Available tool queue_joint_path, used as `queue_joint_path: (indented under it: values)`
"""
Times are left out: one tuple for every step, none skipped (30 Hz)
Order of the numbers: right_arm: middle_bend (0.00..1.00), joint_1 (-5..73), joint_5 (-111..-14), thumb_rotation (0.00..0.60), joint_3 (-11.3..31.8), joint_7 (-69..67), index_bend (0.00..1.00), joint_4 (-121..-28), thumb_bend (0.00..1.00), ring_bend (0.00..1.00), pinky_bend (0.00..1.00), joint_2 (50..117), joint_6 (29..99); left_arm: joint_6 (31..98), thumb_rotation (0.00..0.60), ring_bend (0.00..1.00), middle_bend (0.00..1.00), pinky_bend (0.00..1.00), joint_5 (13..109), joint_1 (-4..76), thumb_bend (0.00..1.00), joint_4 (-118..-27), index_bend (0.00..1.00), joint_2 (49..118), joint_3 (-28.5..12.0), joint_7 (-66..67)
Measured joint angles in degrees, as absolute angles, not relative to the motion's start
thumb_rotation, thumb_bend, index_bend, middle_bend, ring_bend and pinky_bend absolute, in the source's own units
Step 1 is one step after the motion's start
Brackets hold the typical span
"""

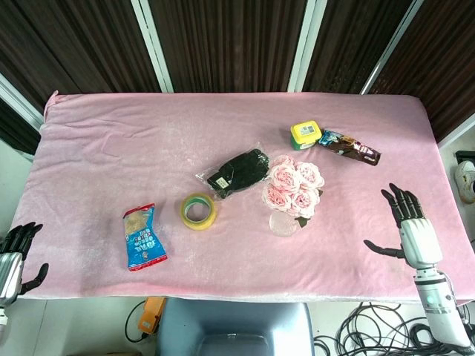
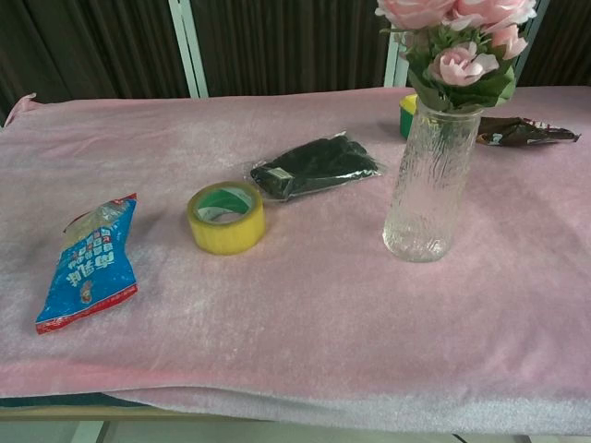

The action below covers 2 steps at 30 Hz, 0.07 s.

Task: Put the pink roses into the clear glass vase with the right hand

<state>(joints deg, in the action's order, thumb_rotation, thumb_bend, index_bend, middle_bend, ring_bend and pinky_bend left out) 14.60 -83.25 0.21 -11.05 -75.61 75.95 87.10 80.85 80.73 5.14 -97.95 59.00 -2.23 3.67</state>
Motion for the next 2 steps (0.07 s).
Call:
queue_joint_path:
  values:
    - [0.0,14.17,-82.78,0.6,0.34,-8.47,0.0,-75.89,0.13,0.0,0.09,76.18,87.26,80.82,0.6,0.07,0.09,0.26,80.69,5.18,0.37,-97.93,0.13,59.06,-2.25,3.8]
    - [0.0,13.65,-82.3,0.6,0.49,-5.84,0.0,-76.27,0.13,0.0,0.09,76.39,87.36,80.78,0.6,0.07,0.09,0.26,80.65,5.22,0.36,-97.92,0.13,59.14,-2.26,4.02]
